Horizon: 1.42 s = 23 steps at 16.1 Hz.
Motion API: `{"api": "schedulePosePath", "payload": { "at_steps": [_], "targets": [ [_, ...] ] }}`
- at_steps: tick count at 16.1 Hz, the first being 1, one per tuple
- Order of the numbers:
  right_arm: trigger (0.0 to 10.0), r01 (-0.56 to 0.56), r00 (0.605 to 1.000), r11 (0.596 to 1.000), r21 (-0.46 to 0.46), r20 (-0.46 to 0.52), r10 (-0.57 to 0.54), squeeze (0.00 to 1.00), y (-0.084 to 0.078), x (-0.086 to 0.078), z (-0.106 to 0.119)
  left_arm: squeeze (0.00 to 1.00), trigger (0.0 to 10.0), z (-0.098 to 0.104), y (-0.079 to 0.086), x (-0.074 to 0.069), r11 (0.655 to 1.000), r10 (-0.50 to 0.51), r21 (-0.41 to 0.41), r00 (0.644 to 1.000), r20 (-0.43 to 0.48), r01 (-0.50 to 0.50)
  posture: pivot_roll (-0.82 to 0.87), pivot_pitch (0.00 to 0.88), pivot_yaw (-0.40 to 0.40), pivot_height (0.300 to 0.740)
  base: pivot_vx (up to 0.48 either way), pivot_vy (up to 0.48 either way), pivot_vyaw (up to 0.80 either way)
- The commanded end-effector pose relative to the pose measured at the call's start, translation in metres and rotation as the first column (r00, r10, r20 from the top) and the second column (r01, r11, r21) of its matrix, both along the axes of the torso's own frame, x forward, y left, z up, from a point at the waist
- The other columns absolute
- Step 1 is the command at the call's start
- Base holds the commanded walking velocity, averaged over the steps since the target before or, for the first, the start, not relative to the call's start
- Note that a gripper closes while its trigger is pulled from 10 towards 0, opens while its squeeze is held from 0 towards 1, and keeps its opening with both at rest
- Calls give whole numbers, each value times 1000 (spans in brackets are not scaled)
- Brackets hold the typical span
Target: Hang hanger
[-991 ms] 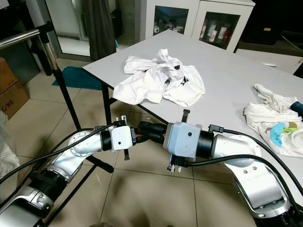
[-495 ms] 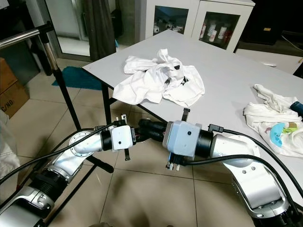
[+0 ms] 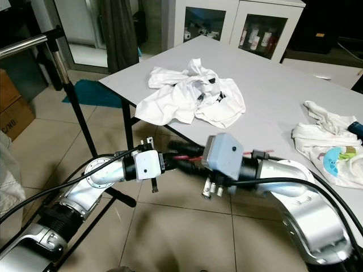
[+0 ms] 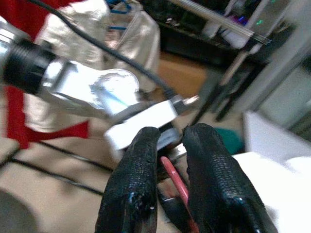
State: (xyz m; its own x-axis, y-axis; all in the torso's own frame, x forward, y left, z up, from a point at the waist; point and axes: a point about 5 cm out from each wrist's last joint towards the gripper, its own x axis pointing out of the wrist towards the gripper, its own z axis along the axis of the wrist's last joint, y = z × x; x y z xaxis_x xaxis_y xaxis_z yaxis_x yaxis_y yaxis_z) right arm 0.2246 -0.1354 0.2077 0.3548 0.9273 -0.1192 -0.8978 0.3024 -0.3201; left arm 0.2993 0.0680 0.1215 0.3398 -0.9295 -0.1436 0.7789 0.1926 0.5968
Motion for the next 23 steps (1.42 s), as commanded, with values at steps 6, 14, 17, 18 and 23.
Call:
{"api": "schedulePosePath", "payload": {
  "at_steps": [6,14,17,18,23],
  "targets": [
    [10000,-42,988,941,337,-128,90,0,-13,-7,40,0,0,1,-1,1,1000,5,-11,1000,1,-5,4,0,-13,723,0,0,0],
    [10000,613,741,521,594,-203,-640,0,-73,54,34,0,10000,22,10,17,949,185,-244,979,-86,-200,8,0,-8,723,0,0,0],
    [10000,748,563,404,527,-182,-806,0,-87,61,12,0,10000,28,17,22,930,210,-283,970,-120,-236,8,0,-9,723,0,0,0],
    [10000,779,509,372,504,-162,-845,0,-91,61,5,0,10000,29,18,23,922,216,-299,967,-135,-248,8,0,-9,723,0,0,0],
    [10000,858,273,178,482,-135,-953,0,-111,53,-15,0,10000,21,19,14,889,249,-337,946,-207,-308,1,0,-3,723,0,0,0]
  ]
}}
